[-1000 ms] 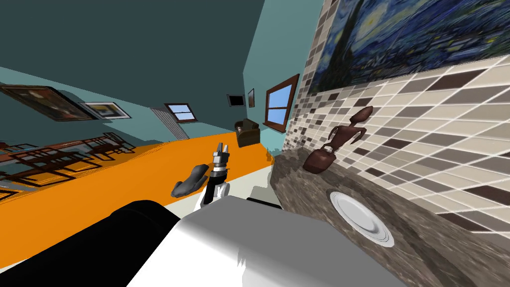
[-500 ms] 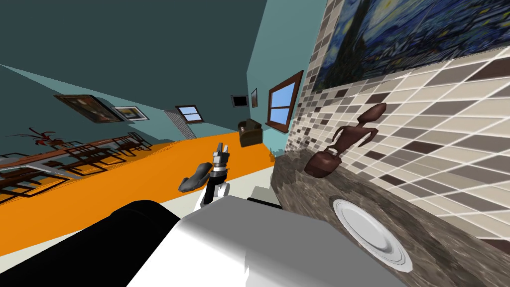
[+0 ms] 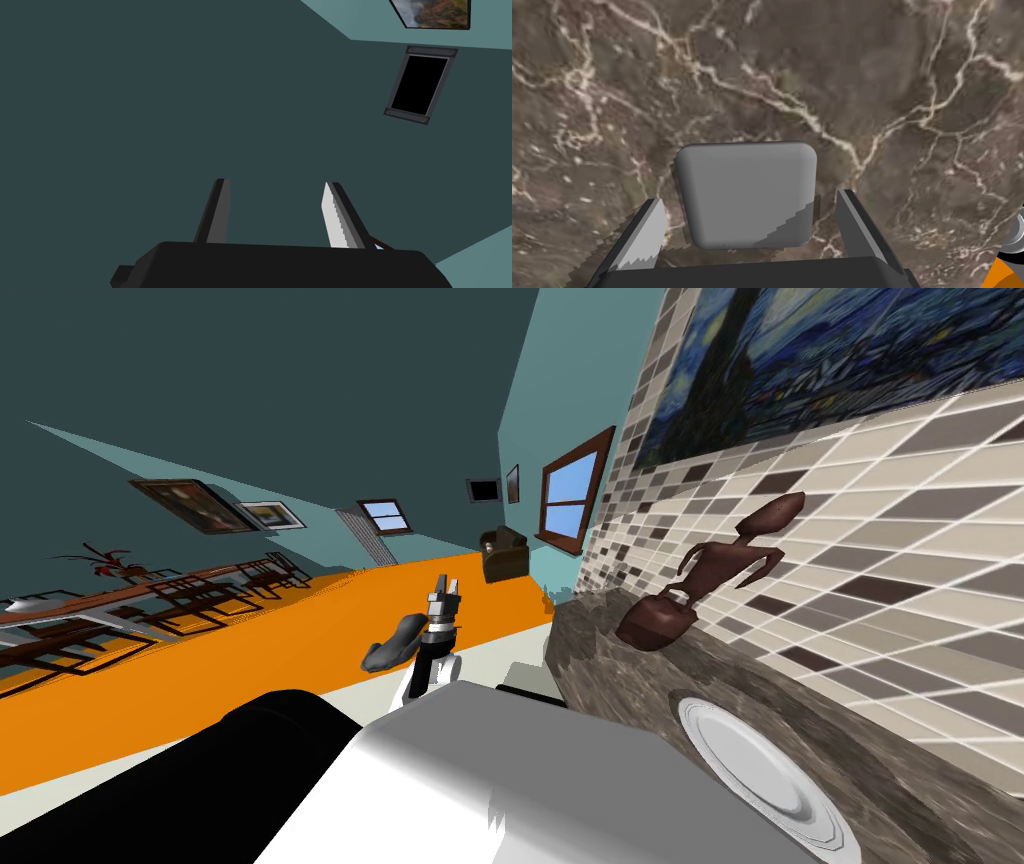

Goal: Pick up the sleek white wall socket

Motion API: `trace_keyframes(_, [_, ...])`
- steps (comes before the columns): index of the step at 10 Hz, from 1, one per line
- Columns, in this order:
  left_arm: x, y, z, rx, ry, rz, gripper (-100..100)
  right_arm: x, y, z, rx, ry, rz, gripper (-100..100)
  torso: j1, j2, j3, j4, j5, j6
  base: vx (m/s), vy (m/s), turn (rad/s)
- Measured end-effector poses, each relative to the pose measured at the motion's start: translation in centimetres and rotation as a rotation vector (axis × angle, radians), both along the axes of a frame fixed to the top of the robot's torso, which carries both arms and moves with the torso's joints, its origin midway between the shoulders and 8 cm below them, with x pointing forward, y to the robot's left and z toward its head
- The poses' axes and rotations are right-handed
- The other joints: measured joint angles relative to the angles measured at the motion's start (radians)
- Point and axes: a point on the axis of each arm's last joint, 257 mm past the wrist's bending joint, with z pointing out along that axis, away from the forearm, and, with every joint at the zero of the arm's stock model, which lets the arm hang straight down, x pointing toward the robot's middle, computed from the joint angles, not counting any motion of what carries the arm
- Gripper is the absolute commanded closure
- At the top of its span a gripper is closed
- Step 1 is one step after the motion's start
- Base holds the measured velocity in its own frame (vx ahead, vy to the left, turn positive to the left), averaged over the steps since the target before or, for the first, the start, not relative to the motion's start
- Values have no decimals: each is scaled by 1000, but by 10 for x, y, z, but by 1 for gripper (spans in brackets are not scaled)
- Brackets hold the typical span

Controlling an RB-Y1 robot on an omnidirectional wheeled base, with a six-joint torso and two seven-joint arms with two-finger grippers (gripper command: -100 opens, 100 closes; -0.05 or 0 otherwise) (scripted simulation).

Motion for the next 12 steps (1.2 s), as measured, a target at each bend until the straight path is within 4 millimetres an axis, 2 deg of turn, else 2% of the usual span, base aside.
trace_keyframes(4, [0, 0, 0, 0, 0, 0, 0, -22, 1, -4, -1, -3, -15, -100, 0, 0, 0, 0, 0, 0, 27, 0, 38])
trace_keyframes(6, [0, 0, 0, 0, 0, 0, 0, -36, 5, -12, 4, -7, -25, -100, 0, -1, -1, 0, 0, 0, 34, -1, 48])
trace_keyframes(9, [0, 0, 0, 0, 0, 0, 0, -57, 5, -13, -5, -6, -39, -100, -1, -1, -1, 0, -2, 0, 31, 2, 47])
trace_keyframes(10, [0, 0, 0, 0, 0, 0, 0, -59, 5, -13, -4, -5, -36, 100, -2, 0, 0, 0, -2, 0, 0, 0, 0])
trace_keyframes(12, [0, 0, 0, 0, 0, 0, 0, -58, 5, -12, -4, -5, -36, 100, -2, 1, 1, 1, -3, 0, 0, 0, 0])
